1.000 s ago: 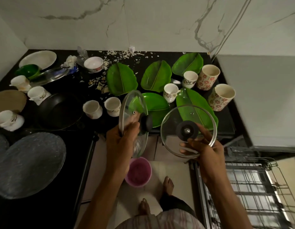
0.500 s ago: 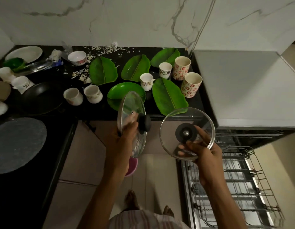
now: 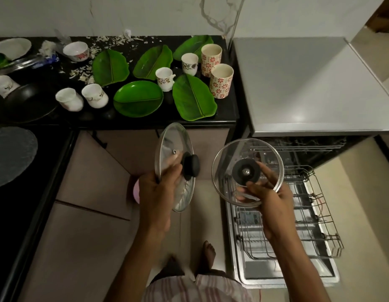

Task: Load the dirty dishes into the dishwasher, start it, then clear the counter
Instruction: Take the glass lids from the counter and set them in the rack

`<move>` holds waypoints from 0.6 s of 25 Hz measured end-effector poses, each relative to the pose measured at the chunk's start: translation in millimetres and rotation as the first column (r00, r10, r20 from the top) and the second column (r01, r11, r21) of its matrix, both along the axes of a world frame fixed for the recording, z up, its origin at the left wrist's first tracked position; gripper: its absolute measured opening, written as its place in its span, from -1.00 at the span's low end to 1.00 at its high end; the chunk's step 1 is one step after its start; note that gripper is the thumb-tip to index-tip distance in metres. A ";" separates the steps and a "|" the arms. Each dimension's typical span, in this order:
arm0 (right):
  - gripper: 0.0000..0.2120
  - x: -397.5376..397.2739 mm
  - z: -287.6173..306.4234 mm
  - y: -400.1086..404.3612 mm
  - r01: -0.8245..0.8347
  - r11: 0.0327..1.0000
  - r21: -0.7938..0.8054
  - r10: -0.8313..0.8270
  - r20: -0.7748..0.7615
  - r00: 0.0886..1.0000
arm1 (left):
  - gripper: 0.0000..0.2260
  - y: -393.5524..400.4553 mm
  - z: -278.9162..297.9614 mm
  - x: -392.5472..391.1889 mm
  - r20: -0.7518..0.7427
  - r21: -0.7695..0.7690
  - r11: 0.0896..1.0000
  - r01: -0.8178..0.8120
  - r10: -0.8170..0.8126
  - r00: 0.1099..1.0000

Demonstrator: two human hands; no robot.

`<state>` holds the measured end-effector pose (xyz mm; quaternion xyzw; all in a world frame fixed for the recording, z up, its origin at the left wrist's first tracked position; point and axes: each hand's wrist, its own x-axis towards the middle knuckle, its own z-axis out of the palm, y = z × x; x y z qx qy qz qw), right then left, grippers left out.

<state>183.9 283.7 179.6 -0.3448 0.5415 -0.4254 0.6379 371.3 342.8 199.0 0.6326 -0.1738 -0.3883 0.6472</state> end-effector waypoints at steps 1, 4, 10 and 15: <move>-0.47 -4.8 -0.7 5.2 0.016 1.000 0.009 -0.016 0.000 1.000 | -0.80 3.5 0.3 -4.4 -0.008 -0.010 1.000 0.011 -0.011 1.000; -0.46 -18.0 -5.0 25.3 0.059 0.997 0.045 -0.059 0.006 0.998 | -0.77 19.0 1.4 -16.1 0.008 -0.017 0.998 0.054 -0.054 0.998; -0.49 -34.2 -19.2 79.7 0.043 0.996 0.081 -0.037 -0.074 0.997 | -0.78 64.0 -19.0 -26.1 -0.010 0.017 0.991 0.132 -0.132 0.991; -0.49 -62.6 -30.0 117.1 0.048 0.993 0.105 -0.035 -0.120 0.992 | -0.77 93.8 -29.6 -53.6 -0.060 0.045 0.985 0.169 -0.166 0.984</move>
